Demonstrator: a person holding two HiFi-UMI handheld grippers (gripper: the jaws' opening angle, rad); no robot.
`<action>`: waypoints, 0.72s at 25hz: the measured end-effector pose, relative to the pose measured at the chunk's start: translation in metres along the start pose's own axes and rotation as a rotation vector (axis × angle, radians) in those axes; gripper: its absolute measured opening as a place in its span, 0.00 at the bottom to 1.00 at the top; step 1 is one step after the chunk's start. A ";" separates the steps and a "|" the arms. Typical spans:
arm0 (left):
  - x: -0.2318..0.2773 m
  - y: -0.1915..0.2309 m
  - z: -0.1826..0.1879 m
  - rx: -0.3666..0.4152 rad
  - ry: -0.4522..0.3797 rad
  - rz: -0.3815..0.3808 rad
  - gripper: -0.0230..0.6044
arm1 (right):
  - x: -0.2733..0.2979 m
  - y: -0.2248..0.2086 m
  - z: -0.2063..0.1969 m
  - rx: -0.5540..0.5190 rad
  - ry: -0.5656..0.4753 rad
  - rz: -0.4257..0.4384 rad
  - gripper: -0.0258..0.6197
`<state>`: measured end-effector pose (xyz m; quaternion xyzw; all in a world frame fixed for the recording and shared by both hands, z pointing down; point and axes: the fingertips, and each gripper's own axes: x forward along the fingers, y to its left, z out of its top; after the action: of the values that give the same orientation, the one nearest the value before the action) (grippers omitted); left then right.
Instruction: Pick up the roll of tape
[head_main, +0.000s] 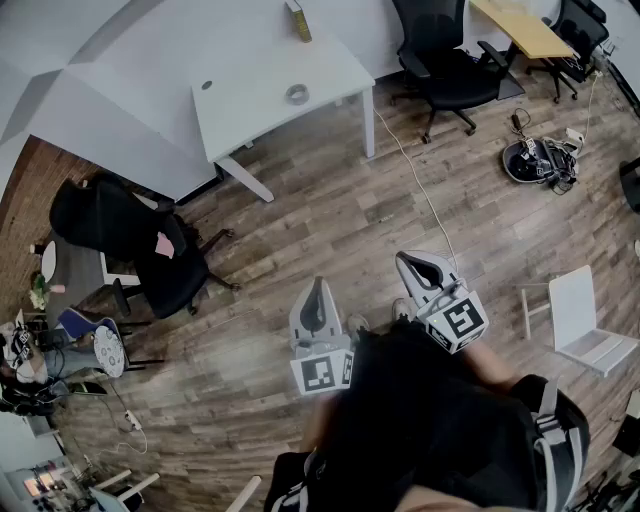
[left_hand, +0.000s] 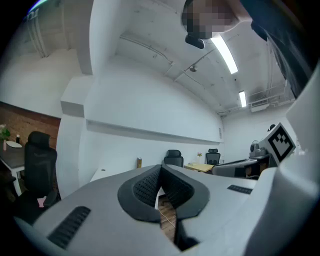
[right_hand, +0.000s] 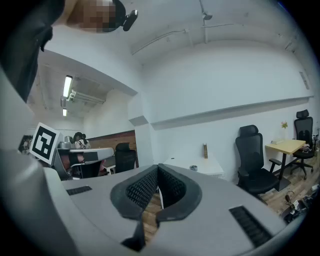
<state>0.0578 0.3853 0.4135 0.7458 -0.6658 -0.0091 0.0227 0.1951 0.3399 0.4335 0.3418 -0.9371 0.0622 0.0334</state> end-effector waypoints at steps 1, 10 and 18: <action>0.000 -0.001 0.001 0.000 -0.002 0.000 0.06 | -0.001 -0.001 0.000 0.001 -0.001 0.001 0.06; 0.009 -0.012 0.002 -0.003 0.009 -0.002 0.06 | -0.004 -0.011 0.003 0.005 0.001 0.015 0.06; 0.019 -0.026 0.000 0.004 0.019 0.011 0.06 | -0.010 -0.026 0.005 0.009 -0.016 0.030 0.06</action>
<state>0.0862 0.3698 0.4127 0.7422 -0.6696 -0.0005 0.0278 0.2190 0.3261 0.4301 0.3283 -0.9421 0.0644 0.0234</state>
